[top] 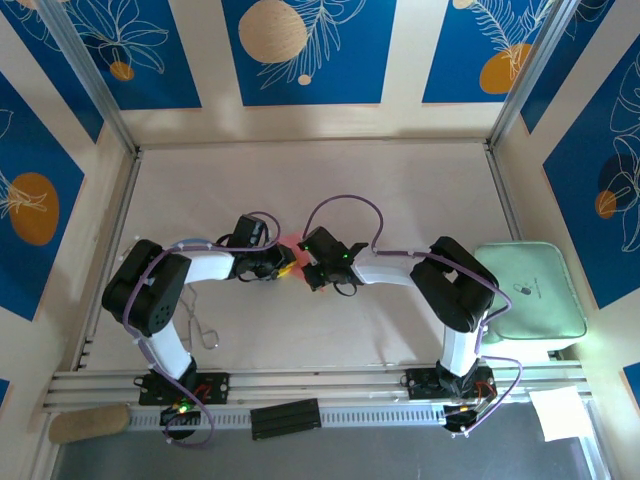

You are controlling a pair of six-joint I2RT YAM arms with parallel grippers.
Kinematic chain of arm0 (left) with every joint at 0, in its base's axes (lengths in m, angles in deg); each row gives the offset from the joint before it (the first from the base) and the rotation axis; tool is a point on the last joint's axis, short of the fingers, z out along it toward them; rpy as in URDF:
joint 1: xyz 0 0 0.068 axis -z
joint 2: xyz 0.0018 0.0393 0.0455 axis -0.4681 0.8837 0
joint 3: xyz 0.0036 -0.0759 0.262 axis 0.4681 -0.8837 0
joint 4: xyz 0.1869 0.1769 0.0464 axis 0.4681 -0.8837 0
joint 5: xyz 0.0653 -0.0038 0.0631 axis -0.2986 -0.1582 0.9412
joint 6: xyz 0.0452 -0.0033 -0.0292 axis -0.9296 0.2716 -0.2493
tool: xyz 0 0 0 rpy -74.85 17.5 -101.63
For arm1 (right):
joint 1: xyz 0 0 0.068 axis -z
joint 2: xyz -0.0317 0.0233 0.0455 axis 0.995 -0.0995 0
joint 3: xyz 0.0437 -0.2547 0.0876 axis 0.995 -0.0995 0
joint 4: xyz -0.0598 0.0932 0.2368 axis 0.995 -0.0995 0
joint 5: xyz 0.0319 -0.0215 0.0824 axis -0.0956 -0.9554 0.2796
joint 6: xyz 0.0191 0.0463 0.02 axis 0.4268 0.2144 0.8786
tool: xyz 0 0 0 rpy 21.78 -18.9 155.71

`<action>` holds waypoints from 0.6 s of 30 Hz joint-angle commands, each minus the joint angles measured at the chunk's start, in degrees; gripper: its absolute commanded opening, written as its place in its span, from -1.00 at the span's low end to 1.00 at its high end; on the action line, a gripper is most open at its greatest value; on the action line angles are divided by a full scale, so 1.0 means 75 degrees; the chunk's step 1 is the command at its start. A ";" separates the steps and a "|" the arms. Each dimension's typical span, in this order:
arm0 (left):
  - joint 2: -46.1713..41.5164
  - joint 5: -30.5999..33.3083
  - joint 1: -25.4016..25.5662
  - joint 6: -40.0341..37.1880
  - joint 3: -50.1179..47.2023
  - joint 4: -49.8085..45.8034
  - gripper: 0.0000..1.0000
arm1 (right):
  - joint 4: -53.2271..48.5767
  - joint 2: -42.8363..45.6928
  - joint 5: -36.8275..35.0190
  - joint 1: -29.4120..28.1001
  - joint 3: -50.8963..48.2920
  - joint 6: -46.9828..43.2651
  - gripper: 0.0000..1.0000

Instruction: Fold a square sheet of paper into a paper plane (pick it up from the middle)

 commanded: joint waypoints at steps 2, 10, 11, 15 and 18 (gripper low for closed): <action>-0.0202 0.0093 0.0083 -0.0099 -0.0006 -0.0493 -0.40 | 0.0285 0.0090 0.0647 0.0191 -0.0161 0.0097 -0.78; -0.0593 0.0248 0.0067 -0.0248 0.0019 -0.0610 -0.41 | 0.0947 0.0218 0.2252 0.0744 -0.0569 0.0316 -0.85; -0.0606 0.0238 0.0073 -0.0261 -0.0002 -0.0533 -0.41 | 0.1020 0.0217 0.2465 0.0808 -0.0614 0.0345 -0.86; -0.0630 0.0042 0.0081 -0.0170 -0.0128 -0.0027 -0.42 | 0.1426 0.0202 0.3284 0.1125 -0.0831 0.0583 -0.86; -0.0528 -0.0122 0.0092 -0.0062 -0.0216 0.0446 -0.42 | 0.1703 0.0158 0.3776 0.1349 -0.0968 0.0728 -0.86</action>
